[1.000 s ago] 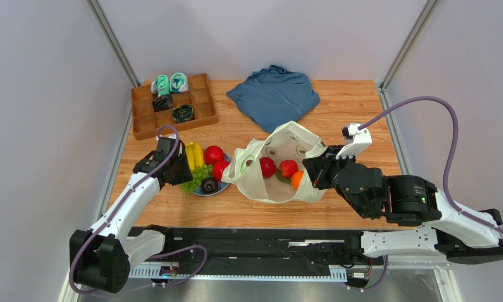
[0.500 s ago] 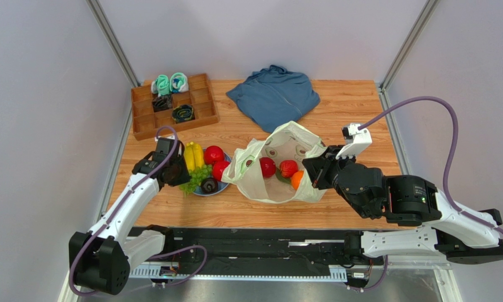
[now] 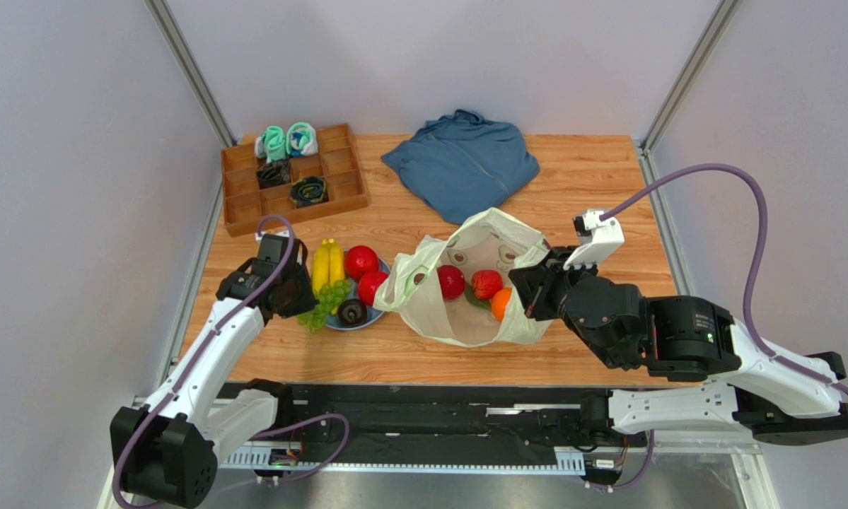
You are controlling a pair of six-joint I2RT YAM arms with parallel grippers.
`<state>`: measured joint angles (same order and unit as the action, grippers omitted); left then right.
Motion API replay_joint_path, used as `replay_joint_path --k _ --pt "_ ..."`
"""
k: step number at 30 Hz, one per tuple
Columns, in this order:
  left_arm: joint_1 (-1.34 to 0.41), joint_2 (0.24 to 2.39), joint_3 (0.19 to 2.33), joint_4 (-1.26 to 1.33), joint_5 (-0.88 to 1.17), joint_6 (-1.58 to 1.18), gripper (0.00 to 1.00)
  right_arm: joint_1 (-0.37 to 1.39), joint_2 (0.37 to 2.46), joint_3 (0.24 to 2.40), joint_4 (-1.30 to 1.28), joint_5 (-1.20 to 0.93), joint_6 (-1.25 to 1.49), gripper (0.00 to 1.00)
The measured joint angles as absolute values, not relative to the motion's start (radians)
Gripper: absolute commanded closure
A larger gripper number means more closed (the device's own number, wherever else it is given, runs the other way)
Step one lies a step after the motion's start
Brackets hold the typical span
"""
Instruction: Place the fruits into the plastic bag
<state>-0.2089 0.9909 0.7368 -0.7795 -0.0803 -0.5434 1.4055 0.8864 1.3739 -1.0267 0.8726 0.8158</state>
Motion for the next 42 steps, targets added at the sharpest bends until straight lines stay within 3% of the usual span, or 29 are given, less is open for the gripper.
replay_joint_path --k 30,37,42 --pt "-0.209 0.779 0.945 -0.811 -0.060 -0.487 1.00 1.406 0.889 1.374 -1.026 0.872 0.815 1.00" --pt "-0.208 0.750 0.970 -0.800 0.045 -0.493 1.00 1.406 0.896 1.374 -1.026 0.872 0.815 1.00" --pt "-0.208 0.706 0.983 -0.702 0.236 -0.551 1.00 1.406 0.897 1.374 -1.026 0.872 0.815 1.00"
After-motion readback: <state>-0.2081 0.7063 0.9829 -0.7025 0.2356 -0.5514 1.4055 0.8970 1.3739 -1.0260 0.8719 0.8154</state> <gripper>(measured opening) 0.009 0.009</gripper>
